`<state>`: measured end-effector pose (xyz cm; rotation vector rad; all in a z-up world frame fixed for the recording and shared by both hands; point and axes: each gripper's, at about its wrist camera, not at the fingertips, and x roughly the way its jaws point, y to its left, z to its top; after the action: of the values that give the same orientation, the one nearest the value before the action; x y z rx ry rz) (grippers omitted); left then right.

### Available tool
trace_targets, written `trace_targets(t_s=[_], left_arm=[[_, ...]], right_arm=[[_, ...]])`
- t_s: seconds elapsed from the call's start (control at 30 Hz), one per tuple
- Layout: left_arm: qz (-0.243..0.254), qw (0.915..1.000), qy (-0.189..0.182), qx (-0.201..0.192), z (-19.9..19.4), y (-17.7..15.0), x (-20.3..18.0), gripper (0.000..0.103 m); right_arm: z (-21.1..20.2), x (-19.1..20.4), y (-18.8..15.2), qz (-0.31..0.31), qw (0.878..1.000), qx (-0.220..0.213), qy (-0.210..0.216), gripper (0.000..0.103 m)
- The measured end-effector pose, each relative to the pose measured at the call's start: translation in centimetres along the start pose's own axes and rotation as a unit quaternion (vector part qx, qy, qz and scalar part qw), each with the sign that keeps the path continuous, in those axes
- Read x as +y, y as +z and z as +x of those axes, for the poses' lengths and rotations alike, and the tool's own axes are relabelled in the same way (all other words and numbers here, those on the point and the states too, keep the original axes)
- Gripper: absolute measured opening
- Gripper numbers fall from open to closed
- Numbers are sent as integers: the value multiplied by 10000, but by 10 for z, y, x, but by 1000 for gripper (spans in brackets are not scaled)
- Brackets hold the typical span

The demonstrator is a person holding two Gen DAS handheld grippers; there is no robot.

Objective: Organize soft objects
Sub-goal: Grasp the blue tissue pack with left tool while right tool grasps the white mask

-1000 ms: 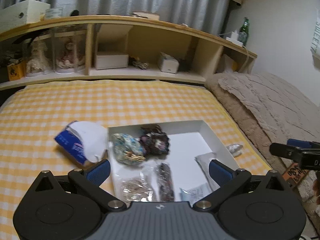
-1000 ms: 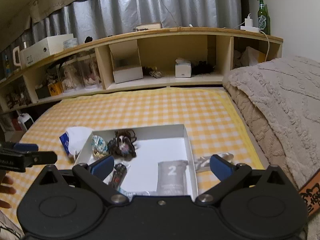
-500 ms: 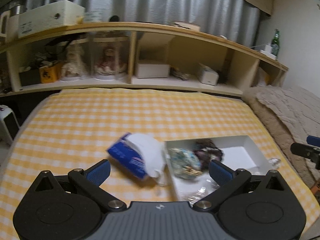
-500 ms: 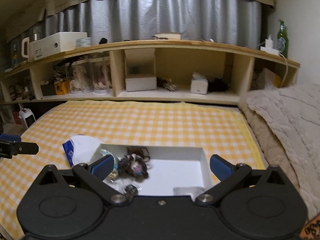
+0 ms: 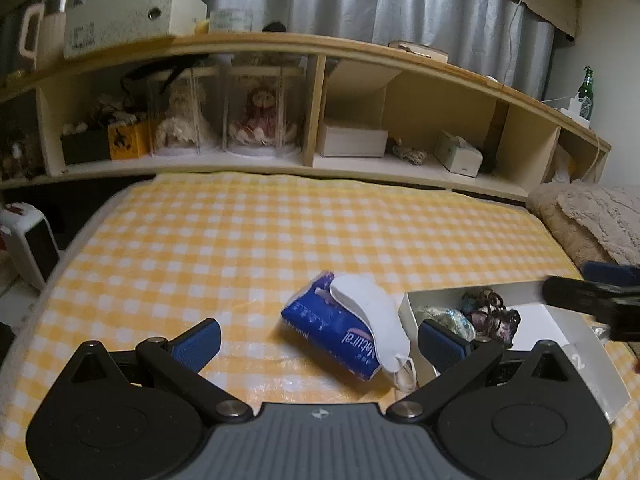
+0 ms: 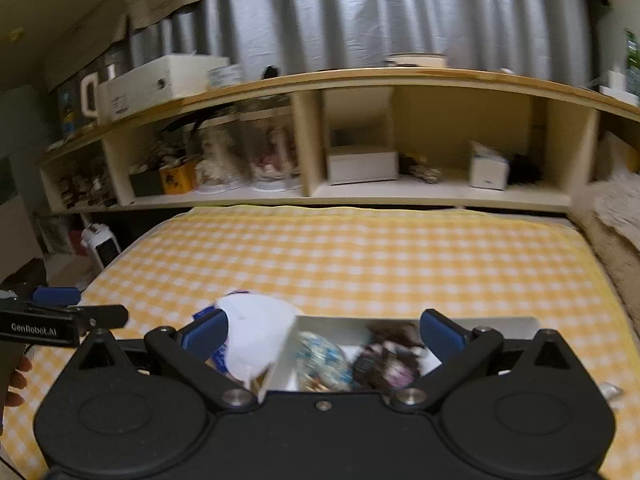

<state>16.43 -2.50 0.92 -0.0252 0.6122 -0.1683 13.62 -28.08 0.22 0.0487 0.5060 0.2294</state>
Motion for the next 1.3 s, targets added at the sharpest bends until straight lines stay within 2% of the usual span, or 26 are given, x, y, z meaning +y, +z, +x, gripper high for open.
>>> trace_targets(t_s=[0.13,0.2,0.3,0.37,0.43,0.53,0.63,0.73,0.83,0.9,1.03,1.13,1.3], left_arm=[[-17,9997,-198,150,13,-4,15,103],[28,9997,-179,170,18,-6,21,103],[-58,9996,-183,199,25,-8,32,103],[-189,9990,-282,288,32,-9,39,103],[-292,9980,-420,378,41,-11,45,103],[-429,9961,-606,486,53,-12,51,103],[-768,9920,-766,650,65,-14,61,101],[-1303,9836,-959,797,77,-18,74,93],[-1840,9714,-1155,958,89,-23,85,92],[-2171,9625,-1239,1058,97,-27,93,92],[-2756,9453,-1217,1248,108,-41,108,91],[-3176,9298,-1205,1418,115,-53,114,91],[-3326,9232,-1048,1616,111,-65,114,91]], right_arm=[[40,28,2,-301,9995,93,56,103],[62,41,3,-610,9979,182,-117,102],[94,58,2,-1085,9928,326,-401,79],[115,64,1,-1123,9918,510,-336,53],[135,67,1,-1044,9921,658,-245,41],[163,70,2,-1018,9913,830,6,30],[190,73,-1,-1226,9882,920,2,27],[209,71,-5,-1401,9853,978,-19,23],[231,76,-14,-1683,9779,1231,119,15],[237,84,-19,-1869,9722,1371,319,7],[231,104,-35,-2038,9587,1782,871,6],[219,114,-43,-1831,9529,2084,1222,6],[194,130,-56,-1653,9429,2385,1634,6]])
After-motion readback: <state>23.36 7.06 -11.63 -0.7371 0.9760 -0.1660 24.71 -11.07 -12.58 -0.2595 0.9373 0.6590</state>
